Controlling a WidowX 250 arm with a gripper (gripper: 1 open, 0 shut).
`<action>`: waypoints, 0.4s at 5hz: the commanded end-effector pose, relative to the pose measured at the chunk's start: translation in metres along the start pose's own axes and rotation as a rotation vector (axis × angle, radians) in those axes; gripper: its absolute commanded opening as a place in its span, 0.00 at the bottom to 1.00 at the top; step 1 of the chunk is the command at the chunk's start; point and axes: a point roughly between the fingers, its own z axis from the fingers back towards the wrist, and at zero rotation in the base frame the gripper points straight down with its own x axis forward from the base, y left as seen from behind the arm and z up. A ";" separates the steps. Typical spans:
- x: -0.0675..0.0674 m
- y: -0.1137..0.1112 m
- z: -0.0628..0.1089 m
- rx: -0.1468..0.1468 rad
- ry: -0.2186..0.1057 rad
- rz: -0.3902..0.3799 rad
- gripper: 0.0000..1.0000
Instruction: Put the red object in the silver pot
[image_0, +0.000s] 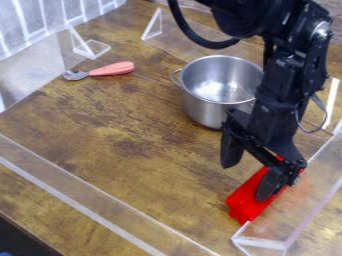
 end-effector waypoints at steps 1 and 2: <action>0.000 0.000 0.009 0.004 -0.050 -0.025 1.00; 0.002 0.001 0.005 0.005 -0.054 -0.053 1.00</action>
